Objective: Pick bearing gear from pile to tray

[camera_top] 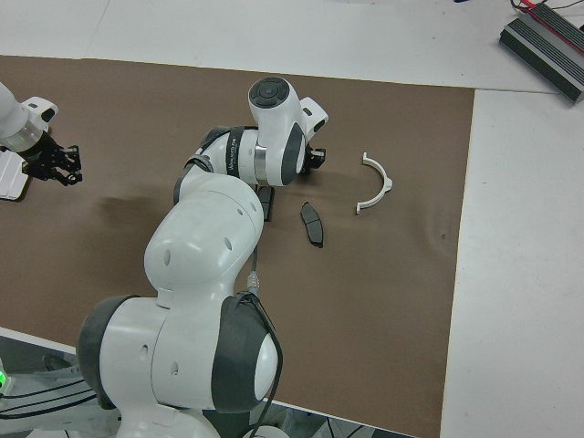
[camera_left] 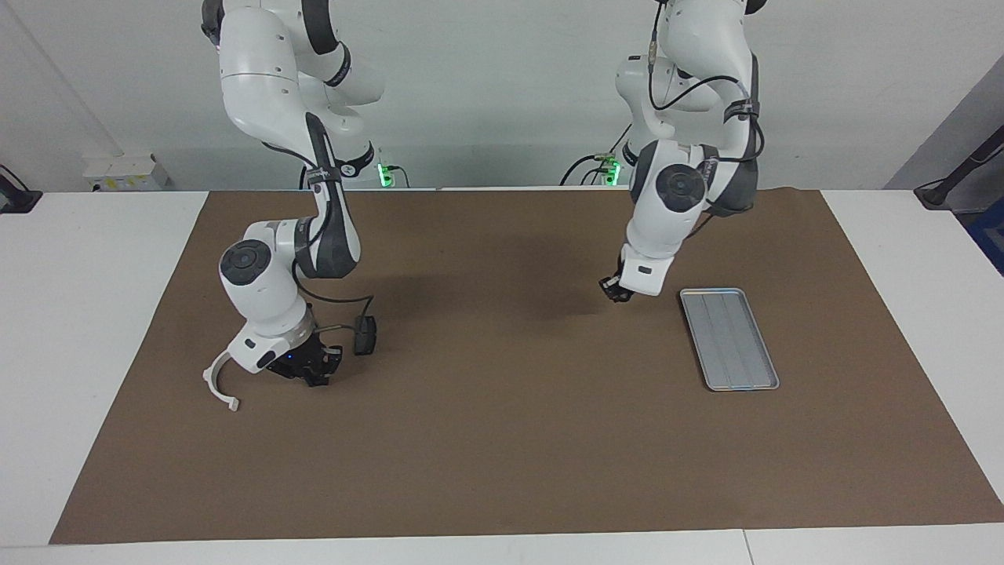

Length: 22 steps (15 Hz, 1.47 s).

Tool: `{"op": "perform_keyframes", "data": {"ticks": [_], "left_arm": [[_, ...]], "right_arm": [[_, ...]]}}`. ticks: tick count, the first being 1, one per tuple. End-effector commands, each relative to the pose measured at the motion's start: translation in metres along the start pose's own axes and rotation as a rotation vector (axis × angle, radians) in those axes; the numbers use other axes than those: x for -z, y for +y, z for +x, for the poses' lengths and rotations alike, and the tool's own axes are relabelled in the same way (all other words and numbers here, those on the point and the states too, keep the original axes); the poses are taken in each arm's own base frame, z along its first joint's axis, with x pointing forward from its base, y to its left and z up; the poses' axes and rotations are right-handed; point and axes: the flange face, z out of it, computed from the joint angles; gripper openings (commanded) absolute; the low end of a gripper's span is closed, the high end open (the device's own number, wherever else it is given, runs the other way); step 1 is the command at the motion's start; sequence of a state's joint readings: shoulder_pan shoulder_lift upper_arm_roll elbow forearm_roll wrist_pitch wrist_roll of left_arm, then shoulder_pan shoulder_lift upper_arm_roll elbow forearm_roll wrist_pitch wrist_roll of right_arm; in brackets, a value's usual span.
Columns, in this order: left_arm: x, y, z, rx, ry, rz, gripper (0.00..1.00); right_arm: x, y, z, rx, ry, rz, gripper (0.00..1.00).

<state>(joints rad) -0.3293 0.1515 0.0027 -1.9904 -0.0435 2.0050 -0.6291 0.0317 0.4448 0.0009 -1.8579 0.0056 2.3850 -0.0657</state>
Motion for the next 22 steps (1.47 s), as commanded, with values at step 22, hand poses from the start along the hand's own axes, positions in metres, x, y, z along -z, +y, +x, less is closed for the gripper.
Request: {"op": "perform_keyframes", "data": {"ticks": [22], "left_arm": [[-0.046,-0.158,0.077,-0.255,0.100,-0.046,0.00]], "right_arm": [[0.164,-0.370,-0.085,-0.466,-0.075,-0.016,0.00]]}}
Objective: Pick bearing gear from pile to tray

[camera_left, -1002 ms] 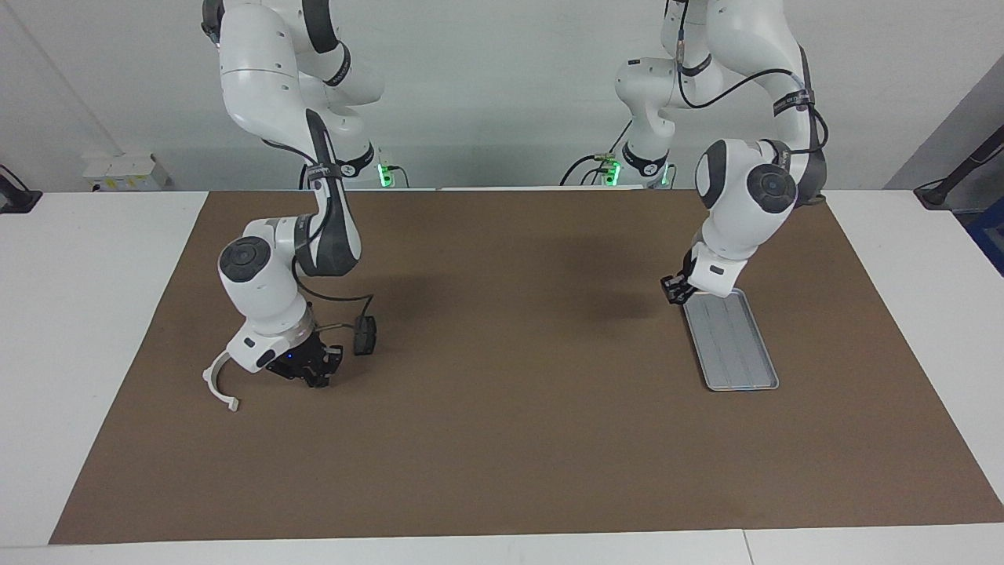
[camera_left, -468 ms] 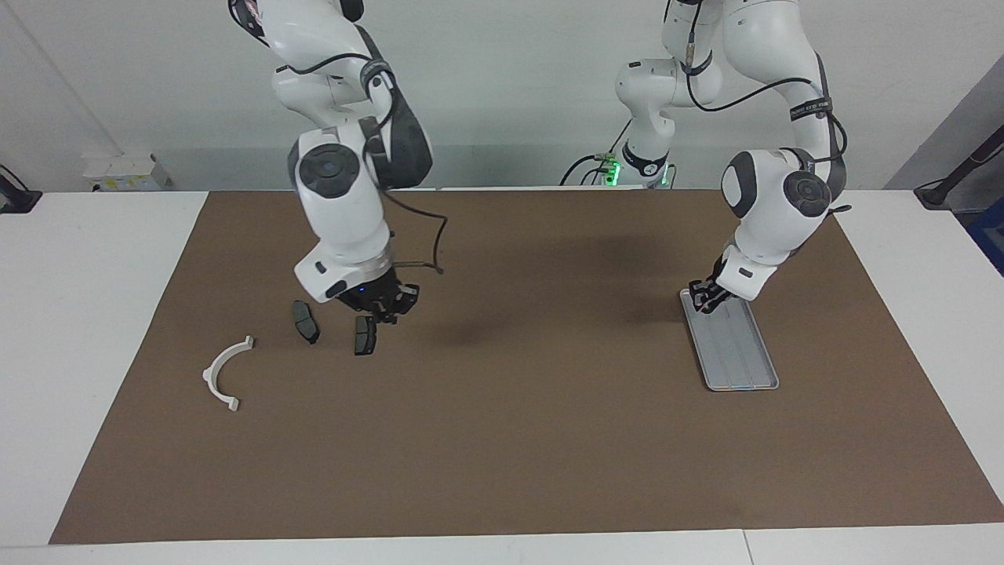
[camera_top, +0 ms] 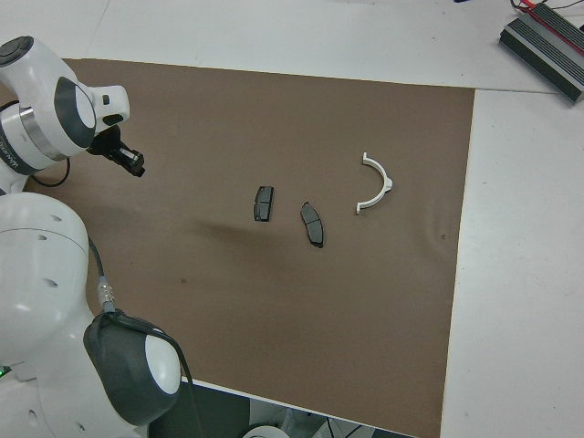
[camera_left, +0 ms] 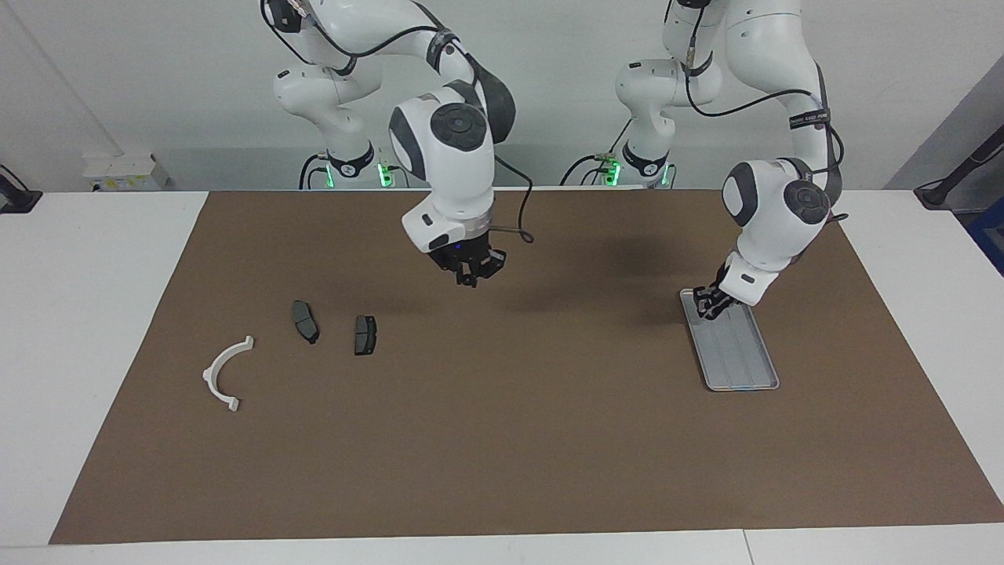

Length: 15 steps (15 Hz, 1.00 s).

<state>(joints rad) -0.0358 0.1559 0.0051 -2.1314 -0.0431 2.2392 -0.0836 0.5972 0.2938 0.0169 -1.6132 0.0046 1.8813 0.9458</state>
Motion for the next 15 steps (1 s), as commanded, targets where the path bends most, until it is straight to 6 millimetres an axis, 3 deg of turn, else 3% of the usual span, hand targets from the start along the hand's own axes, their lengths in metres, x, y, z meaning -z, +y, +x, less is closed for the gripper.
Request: {"op": "perform_keyframes", "data": {"ticks": [1,3,8,12,13,15], "left_arm": [[-0.005,-0.007,-0.001,-0.010,0.009,0.013,0.00],[-0.008,-0.009,0.001,-0.009,0.017,0.012,0.00],[-0.028,-0.008,0.000,-0.008,-0.010,0.015,0.00],[-0.028,-0.009,0.000,-0.006,-0.012,0.016,0.00],[-0.028,-0.009,0.000,-0.006,-0.013,0.015,0.03],[-0.029,-0.010,-0.001,-0.009,-0.015,0.016,0.28]], "right_arm": [[-0.016,-0.011,-0.020,-0.048,0.032,0.028,0.00],[-0.032,-0.027,-0.029,-0.039,0.034,0.034,0.00],[-0.073,-0.040,-0.019,-0.042,0.047,0.060,0.00],[-0.111,-0.047,-0.009,-0.050,0.054,0.074,0.00],[-0.119,-0.046,-0.010,-0.048,0.055,0.077,0.00],[-0.129,-0.043,-0.012,-0.048,0.066,0.094,0.00]]}}
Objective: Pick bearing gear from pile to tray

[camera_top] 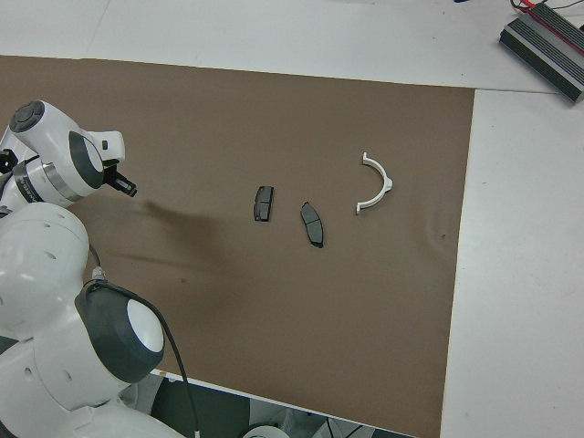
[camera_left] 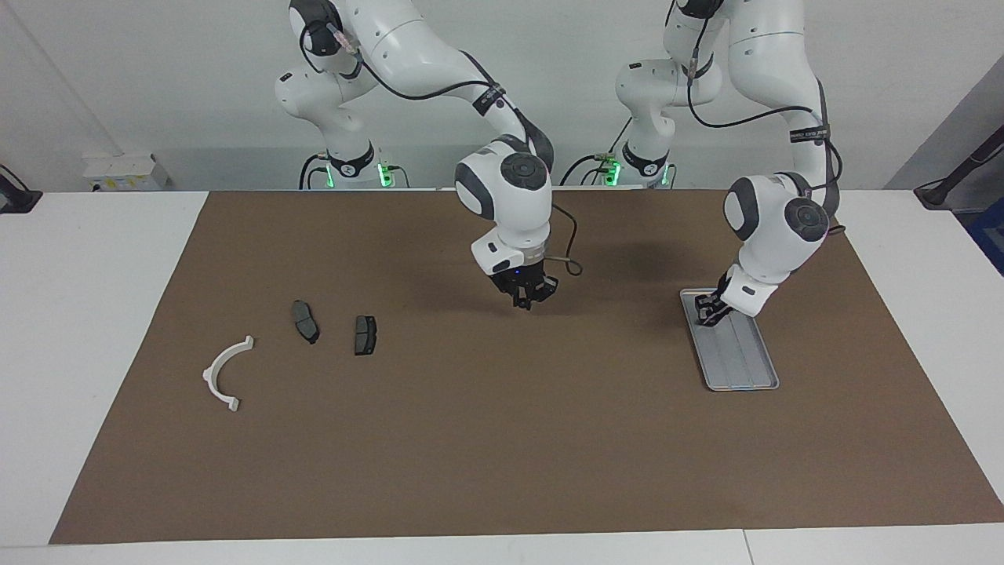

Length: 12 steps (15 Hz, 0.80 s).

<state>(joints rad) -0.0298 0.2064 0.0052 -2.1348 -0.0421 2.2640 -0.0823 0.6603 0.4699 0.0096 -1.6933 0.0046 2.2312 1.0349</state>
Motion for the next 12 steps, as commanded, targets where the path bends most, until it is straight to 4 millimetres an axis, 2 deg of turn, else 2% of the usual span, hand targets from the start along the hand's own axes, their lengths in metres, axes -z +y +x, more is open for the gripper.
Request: {"op": "perform_keyframes", "data": {"ticks": [1,3,4,5,6,7,10,12], "left_arm": [[-0.001,-0.005,-0.003,-0.020,0.016,0.016,0.52],[-0.001,-0.007,-0.003,-0.033,0.015,0.033,0.80],[-0.001,-0.006,-0.003,-0.034,0.014,0.033,0.81],[0.001,-0.006,-0.002,-0.035,0.014,0.034,0.82],[0.002,-0.007,-0.001,-0.035,0.011,0.034,0.83],[0.005,-0.006,0.001,-0.035,0.012,0.034,0.83],[0.023,-0.004,0.010,-0.033,0.020,0.034,0.83],[0.031,0.007,0.013,-0.028,0.038,0.031,0.87]], "right_arm": [[-0.010,0.007,-0.001,-0.015,0.018,0.021,0.00],[-0.017,0.011,-0.001,-0.017,0.024,0.033,0.02],[-0.019,0.013,0.000,-0.019,0.026,0.036,0.05],[-0.019,0.014,0.003,-0.022,0.026,0.036,0.16],[-0.021,0.016,0.004,-0.026,0.024,0.034,0.37],[-0.024,0.017,0.005,-0.028,0.024,0.034,0.51],[-0.031,0.021,0.004,-0.028,0.028,0.040,0.56],[-0.029,0.023,0.009,-0.031,0.024,0.032,0.61]]}}
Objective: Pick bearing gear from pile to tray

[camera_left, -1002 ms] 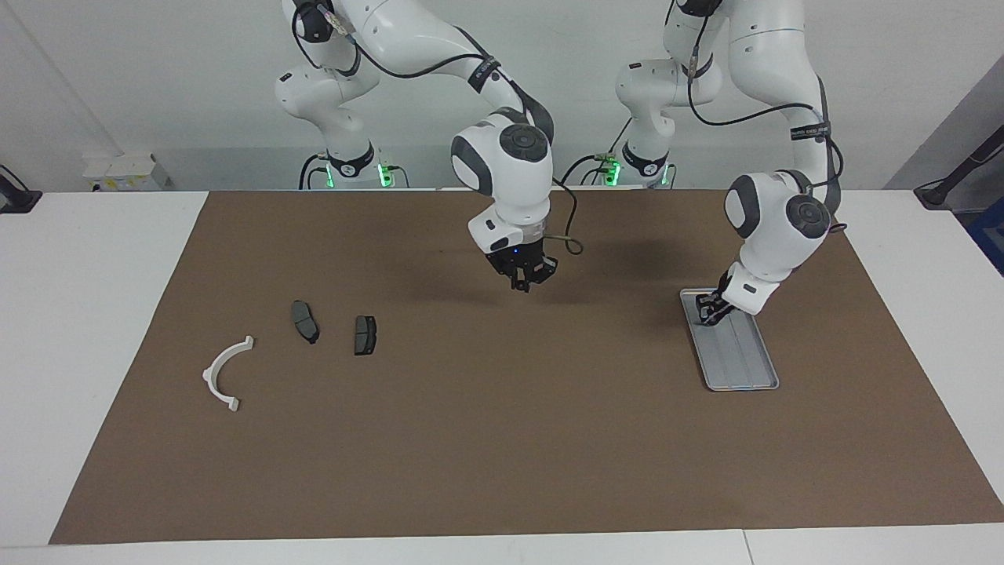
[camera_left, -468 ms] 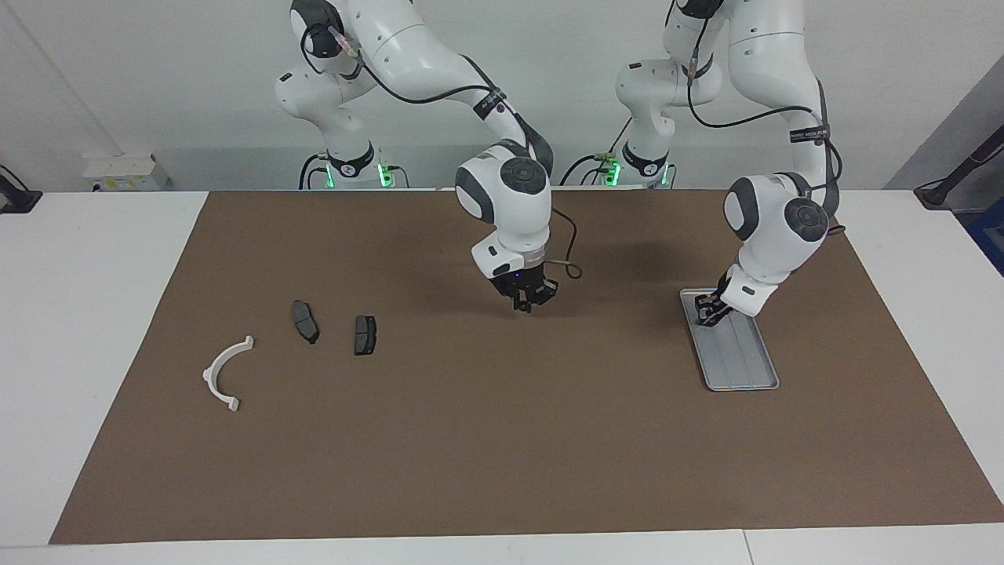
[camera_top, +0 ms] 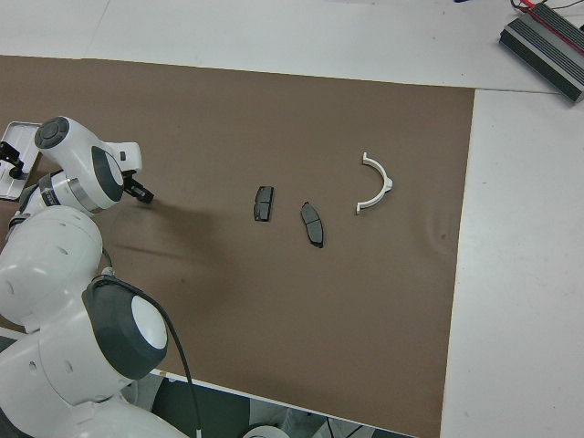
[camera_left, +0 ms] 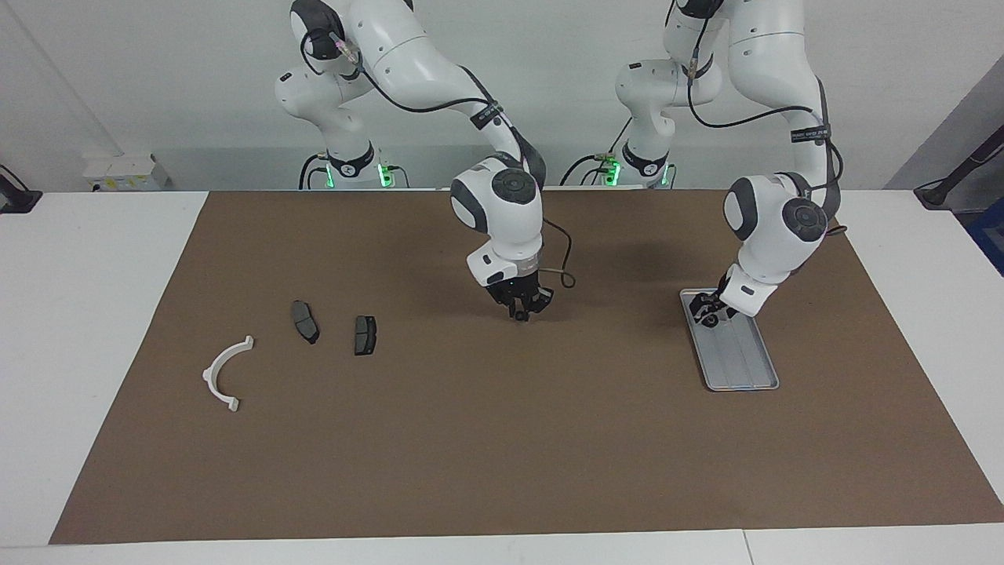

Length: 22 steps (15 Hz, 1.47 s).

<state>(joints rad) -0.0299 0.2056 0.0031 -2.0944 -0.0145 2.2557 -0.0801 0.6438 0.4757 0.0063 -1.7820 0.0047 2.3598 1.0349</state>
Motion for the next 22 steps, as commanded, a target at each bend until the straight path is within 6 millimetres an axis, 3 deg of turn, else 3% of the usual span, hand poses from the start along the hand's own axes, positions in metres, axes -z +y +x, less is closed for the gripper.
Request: {"op": "perform_keyframes", "data": {"ticks": [1,5,9,11,14,17,19,20,22], "left_arm": [[0.013,0.015,0.004,-0.002,0.004,0.015,0.93],[0.019,0.077,0.000,0.074,0.022,0.014,1.00],[0.023,0.158,-0.019,0.178,0.041,0.008,1.00],[0.024,0.204,-0.037,0.255,0.051,0.001,1.00],[0.036,0.272,-0.056,0.336,0.063,-0.012,1.00],[0.027,0.338,-0.077,0.350,0.048,-0.004,1.00],[0.013,0.377,-0.080,0.382,0.050,-0.005,1.00],[0.006,0.387,-0.084,0.371,0.050,-0.006,1.00],[-0.006,0.393,-0.090,0.356,0.041,0.008,1.00]], "right_arm": [[0.008,0.008,0.014,-0.019,0.006,0.001,0.69],[0.066,0.026,0.079,0.023,-0.009,-0.035,0.72],[0.132,0.069,0.143,0.141,-0.004,-0.027,0.89],[0.156,0.100,0.170,0.225,0.008,-0.022,1.00],[0.180,0.147,0.201,0.331,0.014,-0.028,1.00],[0.207,0.219,0.237,0.494,0.000,-0.045,1.00],[0.235,0.271,0.247,0.555,-0.039,-0.058,1.00],[0.254,0.290,0.245,0.558,-0.054,-0.068,1.00],[0.288,0.308,0.225,0.540,-0.095,-0.085,1.00]]}}
